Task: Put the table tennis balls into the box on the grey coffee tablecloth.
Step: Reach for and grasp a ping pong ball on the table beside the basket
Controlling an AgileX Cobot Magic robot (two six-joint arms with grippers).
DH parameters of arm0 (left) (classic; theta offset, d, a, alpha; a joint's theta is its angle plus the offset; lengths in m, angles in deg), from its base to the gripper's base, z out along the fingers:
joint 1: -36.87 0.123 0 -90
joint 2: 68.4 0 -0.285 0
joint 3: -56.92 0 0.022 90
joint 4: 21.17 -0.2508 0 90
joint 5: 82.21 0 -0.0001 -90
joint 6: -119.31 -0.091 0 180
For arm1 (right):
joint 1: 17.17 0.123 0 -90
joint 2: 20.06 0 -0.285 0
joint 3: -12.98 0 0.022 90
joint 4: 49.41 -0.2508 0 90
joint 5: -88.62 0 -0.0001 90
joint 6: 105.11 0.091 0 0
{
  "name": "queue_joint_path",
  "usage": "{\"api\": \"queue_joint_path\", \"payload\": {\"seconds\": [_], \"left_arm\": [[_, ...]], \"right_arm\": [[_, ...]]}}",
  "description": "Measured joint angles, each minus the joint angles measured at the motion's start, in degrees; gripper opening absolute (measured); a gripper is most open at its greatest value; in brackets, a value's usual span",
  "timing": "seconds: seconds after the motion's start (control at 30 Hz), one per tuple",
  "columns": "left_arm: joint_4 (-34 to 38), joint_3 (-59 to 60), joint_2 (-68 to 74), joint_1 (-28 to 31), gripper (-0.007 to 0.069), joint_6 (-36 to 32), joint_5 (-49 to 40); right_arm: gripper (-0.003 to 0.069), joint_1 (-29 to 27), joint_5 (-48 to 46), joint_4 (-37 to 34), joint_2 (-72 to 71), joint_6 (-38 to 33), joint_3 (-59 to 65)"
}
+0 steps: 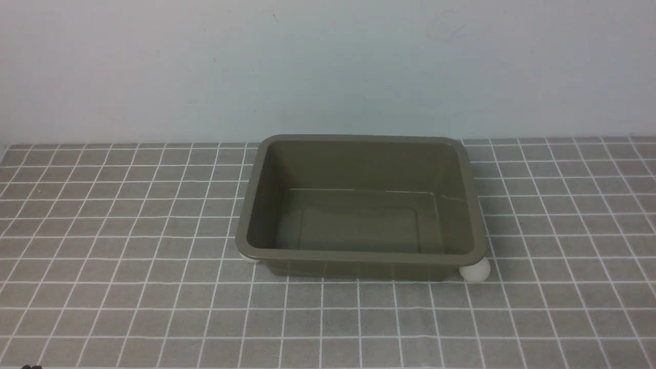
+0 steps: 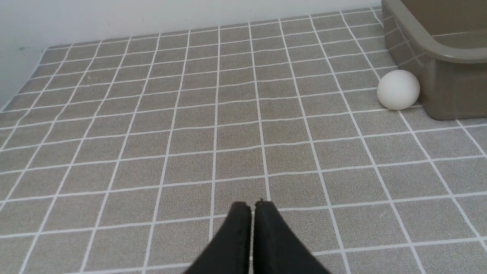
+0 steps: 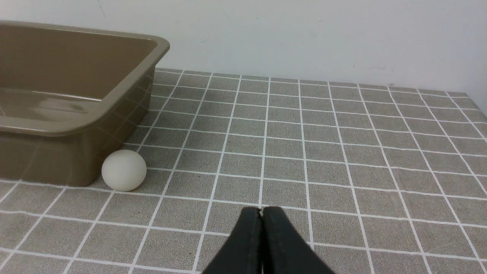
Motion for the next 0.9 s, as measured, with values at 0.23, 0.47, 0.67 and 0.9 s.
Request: {"api": "queue_joint_path", "payload": {"seconds": [0.23, 0.47, 0.67, 0.9], "left_arm": [[0.0, 0.0, 0.0, 0.0, -0.0005, 0.0, 0.0], [0.0, 0.0, 0.0, 0.0, -0.0005, 0.0, 0.0], [0.0, 0.0, 0.0, 0.0, -0.0005, 0.0, 0.0], [-0.6, 0.1, 0.0, 0.0, -0.0005, -0.4, 0.9]], "right_arm": [[-0.0013, 0.0, 0.0, 0.0, 0.0, 0.0, 0.0], [-0.0013, 0.0, 0.0, 0.0, 0.0, 0.0, 0.0], [-0.0013, 0.0, 0.0, 0.0, 0.0, 0.0, 0.0], [-0.0013, 0.0, 0.0, 0.0, 0.0, 0.0, 0.0]]}}
